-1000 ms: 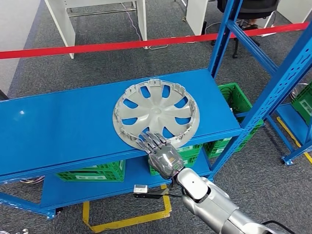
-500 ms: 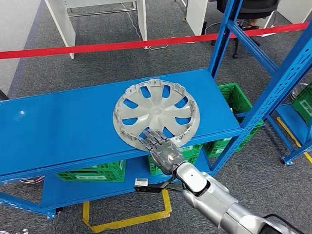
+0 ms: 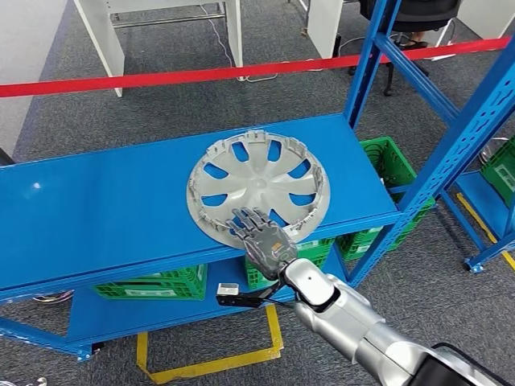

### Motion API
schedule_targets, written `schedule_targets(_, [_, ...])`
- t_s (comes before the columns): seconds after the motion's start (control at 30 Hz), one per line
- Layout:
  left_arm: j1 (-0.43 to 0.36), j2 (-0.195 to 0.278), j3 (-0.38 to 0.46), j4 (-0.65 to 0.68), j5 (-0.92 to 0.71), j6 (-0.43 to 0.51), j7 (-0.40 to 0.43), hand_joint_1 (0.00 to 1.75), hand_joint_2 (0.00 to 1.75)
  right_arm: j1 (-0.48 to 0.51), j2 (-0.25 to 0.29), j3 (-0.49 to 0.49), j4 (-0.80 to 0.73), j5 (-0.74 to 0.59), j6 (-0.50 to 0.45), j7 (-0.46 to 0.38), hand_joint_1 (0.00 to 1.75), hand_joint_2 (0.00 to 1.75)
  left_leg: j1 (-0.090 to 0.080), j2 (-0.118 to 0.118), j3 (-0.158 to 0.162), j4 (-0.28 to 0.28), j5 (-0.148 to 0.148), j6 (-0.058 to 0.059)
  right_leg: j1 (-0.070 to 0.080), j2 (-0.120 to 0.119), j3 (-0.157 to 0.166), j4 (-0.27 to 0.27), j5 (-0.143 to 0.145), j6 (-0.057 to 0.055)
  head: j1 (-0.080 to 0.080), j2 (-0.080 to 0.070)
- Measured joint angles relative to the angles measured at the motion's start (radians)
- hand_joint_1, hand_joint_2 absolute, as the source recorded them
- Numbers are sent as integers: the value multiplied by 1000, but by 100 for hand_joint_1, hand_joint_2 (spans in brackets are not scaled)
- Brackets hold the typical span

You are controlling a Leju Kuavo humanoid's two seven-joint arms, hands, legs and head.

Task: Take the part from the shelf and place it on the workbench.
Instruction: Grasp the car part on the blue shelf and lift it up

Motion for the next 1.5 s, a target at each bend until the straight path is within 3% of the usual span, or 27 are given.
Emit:
schedule_targets(0.43, [0, 0, 0, 0, 0, -1, 0, 0, 0, -13, 5, 4, 28, -4, 5, 1, 0, 175, 0, 0, 0, 0, 0, 0, 0, 0, 0, 0, 0, 0, 0, 0])
schedule_targets(0.83, [0, -4, 10, 0, 0, -9, 0, 0, 0, -70, 21, 15, 83, -72, 155, 39, 2, 175, 0, 0, 0, 0, 0, 0, 0, 0, 0, 0, 0, 0, 0, 0])
schedule_targets(1.0, [1, -6, 16, 0, 0, -15, 0, 0, 0, -93, 28, 21, 105, -85, 186, 45, 11, 175, 0, 0, 1, 0, 0, 0, 0, 0, 1, 0, 0, 0, 0, 0])
schedule_targets(1.07, [1, -7, 18, 0, 0, -16, 0, 0, 0, -99, 31, 22, 111, -92, 199, 48, 29, 175, 0, 0, 1, 0, 0, 0, 0, 0, 1, 0, 0, 0, 0, 0])
schedule_targets(1.1, [1, -7, 20, 0, 0, -17, 0, 0, 0, -102, 32, 23, 113, -97, 206, 50, 56, 175, 0, 0, 1, 0, 0, 0, 0, 0, 1, 0, 0, 0, 0, 0])
schedule_targets(1.17, [1, -8, 25, 0, 1, -18, 0, 0, 0, -109, 35, 24, 117, -109, 221, 51, 134, 175, 0, 0, 2, 0, 0, 0, 0, 0, 1, 0, 0, 0, 0, 0])
schedule_targets(1.2, [1, -9, 28, 0, 1, -18, 0, 0, 0, -113, 36, 25, 117, -116, 229, 51, 162, 175, 0, 0, 2, 0, 0, 0, 0, 0, 2, 0, 0, 0, 0, 0])
schedule_targets(1.23, [1, -9, 30, 0, 1, -18, 0, 0, 0, -116, 37, 26, 118, -125, 237, 51, 175, 175, 0, 0, 2, 0, 0, 0, 0, 0, 2, 0, 0, 0, 0, 0])
schedule_targets(1.5, [2, -14, 50, 0, 0, -18, -7, 0, 0, -127, 37, 34, 79, -179, 260, 49, 175, 175, 0, 0, 3, 0, 0, 0, 0, 0, 3, 0, 0, 0, 0, 0])
